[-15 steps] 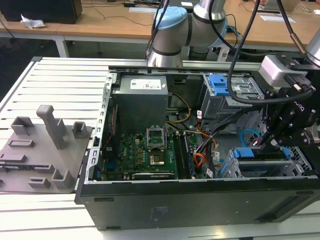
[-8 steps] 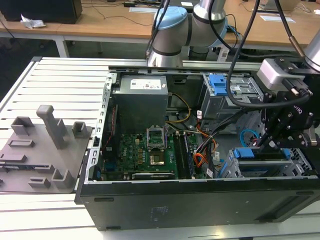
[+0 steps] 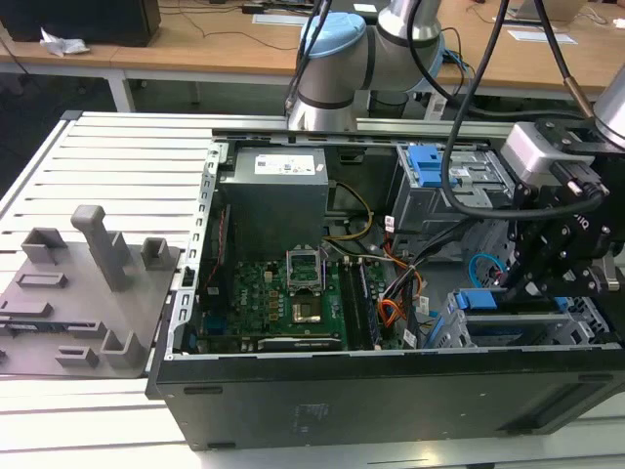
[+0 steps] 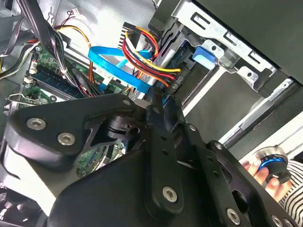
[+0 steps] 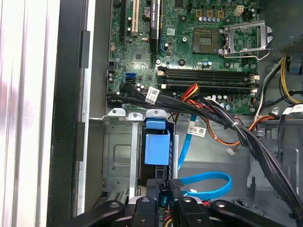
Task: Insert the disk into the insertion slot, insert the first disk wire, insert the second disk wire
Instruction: 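Insert the second disk wire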
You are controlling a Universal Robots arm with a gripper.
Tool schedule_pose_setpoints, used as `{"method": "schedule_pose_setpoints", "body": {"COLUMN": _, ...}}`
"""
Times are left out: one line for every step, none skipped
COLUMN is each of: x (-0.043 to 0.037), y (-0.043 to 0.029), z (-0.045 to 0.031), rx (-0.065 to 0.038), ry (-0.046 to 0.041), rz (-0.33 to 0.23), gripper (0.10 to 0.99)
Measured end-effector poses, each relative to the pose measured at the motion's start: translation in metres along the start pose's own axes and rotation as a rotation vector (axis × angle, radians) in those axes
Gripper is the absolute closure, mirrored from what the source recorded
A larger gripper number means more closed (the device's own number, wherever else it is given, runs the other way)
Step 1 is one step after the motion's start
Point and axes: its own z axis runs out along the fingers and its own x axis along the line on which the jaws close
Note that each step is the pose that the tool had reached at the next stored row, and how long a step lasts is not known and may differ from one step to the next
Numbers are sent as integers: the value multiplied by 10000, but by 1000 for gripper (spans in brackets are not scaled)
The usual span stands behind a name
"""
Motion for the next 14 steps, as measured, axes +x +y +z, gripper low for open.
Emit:
{"method": "schedule_pose_setpoints", "body": {"x": 1, "y": 2, "z": -33, "rx": 0, "ry": -2, "rz": 0, "gripper": 851}}
{"method": "schedule_pose_setpoints", "body": {"x": 2, "y": 8, "z": -124, "rx": 0, "ry": 3, "rz": 0, "gripper": 851}}
{"method": "schedule_pose_setpoints", "body": {"x": 2, "y": 11, "z": -165, "rx": 0, "ry": 3, "rz": 0, "gripper": 851}}
{"method": "schedule_pose_setpoints", "body": {"x": 2, "y": 14, "z": -203, "rx": 0, "ry": 2, "rz": 0, "gripper": 851}}
{"method": "schedule_pose_setpoints", "body": {"x": 0, "y": 17, "z": -249, "rx": 0, "ry": 3, "rz": 0, "gripper": 867}}
{"method": "schedule_pose_setpoints", "body": {"x": -1, "y": 19, "z": -276, "rx": 0, "ry": 4, "rz": 0, "gripper": 867}}
{"method": "schedule_pose_setpoints", "body": {"x": -2, "y": 21, "z": -297, "rx": 1, "ry": 3, "rz": 0, "gripper": 929}}
{"method": "schedule_pose_setpoints", "body": {"x": -2, "y": 27, "z": -352, "rx": 2, "ry": 3, "rz": 1, "gripper": 980}}
{"method": "schedule_pose_setpoints", "body": {"x": -2, "y": 36, "z": -388, "rx": 7, "ry": 4, "rz": 3, "gripper": 980}}
{"method": "schedule_pose_setpoints", "body": {"x": -3, "y": 54, "z": -389, "rx": 12, "ry": 0, "rz": 0, "gripper": 980}}
{"method": "schedule_pose_setpoints", "body": {"x": -3, "y": 72, "z": -388, "rx": 16, "ry": 1, "rz": 1, "gripper": 980}}
{"method": "schedule_pose_setpoints", "body": {"x": -3, "y": 94, "z": -387, "rx": 22, "ry": 0, "rz": 0, "gripper": 980}}
{"method": "schedule_pose_setpoints", "body": {"x": -4, "y": 120, "z": -385, "rx": 28, "ry": 1, "rz": 1, "gripper": 980}}
{"method": "schedule_pose_setpoints", "body": {"x": -4, "y": 135, "z": -384, "rx": 33, "ry": 1, "rz": 2, "gripper": 980}}
